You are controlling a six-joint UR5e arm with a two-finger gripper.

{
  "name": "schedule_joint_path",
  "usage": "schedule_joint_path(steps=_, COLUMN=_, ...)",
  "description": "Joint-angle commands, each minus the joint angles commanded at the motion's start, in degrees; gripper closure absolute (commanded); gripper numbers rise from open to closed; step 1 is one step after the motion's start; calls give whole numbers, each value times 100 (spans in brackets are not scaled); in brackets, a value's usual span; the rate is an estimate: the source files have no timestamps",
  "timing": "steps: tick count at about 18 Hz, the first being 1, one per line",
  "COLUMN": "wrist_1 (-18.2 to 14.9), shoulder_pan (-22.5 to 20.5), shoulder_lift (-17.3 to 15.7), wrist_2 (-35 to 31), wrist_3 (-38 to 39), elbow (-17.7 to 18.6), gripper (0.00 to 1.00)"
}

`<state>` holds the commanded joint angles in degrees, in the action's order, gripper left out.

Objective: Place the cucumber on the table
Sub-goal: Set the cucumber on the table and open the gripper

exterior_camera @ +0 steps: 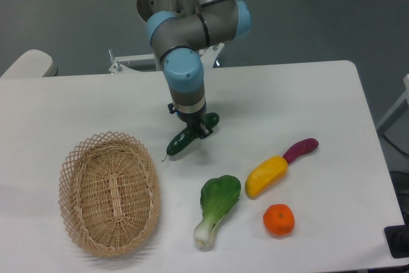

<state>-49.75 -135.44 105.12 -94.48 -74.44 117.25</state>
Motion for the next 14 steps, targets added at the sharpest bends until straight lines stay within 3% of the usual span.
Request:
schedule_joint_path(steps=2, wrist_1=0, shoulder_pan=17, shoulder_lift=0, wrist_2=0, wrist_3=17, elbow=-17, gripper=71)
schedule_joint_path(steps=5, wrist_1=0, shoulder_pan=18, shoulder_lift=0, wrist_2=-9, wrist_3=44, elbow=-61, gripper=28)
schedule_joint_path(steps=7, wrist_1=0, shoulder_pan=18, shoulder_lift=0, wrist_2=-9, wrist_3=44, elbow=-140, gripper=11)
schedule_joint_path(steps=9, wrist_1=-17, shoulder_pan=18, shoulder_lift=-9, wrist_2=-18, wrist_3=53, elbow=-219, gripper=0)
schedule_joint_path(steps=14, wrist_1=-114, shoulder_pan=26, shoulder_lift=-88, wrist_2=17, wrist_3=62, elbow=-711, gripper=0)
